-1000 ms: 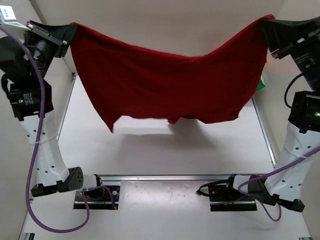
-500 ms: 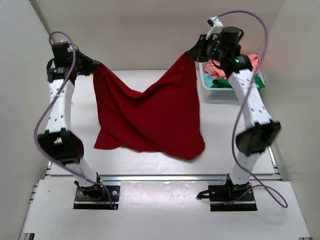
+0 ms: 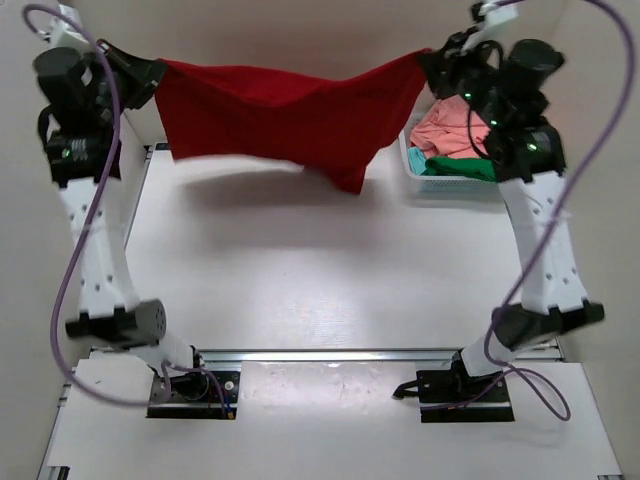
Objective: Fold and stack the t-shirts
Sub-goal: Flatten out the tshirt
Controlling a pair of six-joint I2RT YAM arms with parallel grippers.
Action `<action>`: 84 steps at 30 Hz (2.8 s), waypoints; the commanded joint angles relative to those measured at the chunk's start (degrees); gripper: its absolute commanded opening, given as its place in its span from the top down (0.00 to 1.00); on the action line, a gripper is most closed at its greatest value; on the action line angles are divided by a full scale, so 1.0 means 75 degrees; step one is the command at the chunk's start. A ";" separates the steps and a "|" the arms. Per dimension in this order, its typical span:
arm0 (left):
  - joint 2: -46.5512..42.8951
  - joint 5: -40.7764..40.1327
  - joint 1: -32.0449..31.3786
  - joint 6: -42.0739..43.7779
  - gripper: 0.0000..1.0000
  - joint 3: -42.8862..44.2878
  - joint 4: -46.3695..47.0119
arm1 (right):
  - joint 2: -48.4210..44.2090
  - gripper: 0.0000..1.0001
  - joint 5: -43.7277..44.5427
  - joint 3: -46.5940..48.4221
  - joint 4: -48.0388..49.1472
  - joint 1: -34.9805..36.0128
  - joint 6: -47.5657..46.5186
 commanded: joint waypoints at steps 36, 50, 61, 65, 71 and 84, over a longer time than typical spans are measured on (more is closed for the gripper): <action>-0.2741 -0.2672 -0.1329 0.2093 0.99 -0.5952 0.2043 | 0.0158 1.00 0.2238 -0.2449 0.0493 0.0609 -0.1269; -0.1679 -0.2732 -0.1246 0.2540 0.97 -0.1418 0.1385 | 0.0543 1.00 0.3023 0.2194 0.0290 0.1850 -0.3192; -0.4492 -0.2743 -0.1235 0.1979 0.96 -0.7672 0.1950 | -0.2412 1.00 0.2717 -0.4934 0.1336 0.1112 -0.1119; -0.5489 -0.2719 -0.0802 0.1311 0.97 -1.0113 0.1436 | -0.3698 1.00 0.2694 -0.7043 0.0563 0.1344 0.0436; -0.6077 -0.2989 -0.0906 0.0923 0.96 -1.1020 0.0381 | -0.4944 1.00 0.2275 -0.8603 -0.0889 0.1559 0.1648; -0.7964 -0.2825 -0.1457 -0.0086 0.97 -1.2567 -0.1249 | -0.5228 0.99 0.0704 -0.9940 -0.2695 0.0843 0.1952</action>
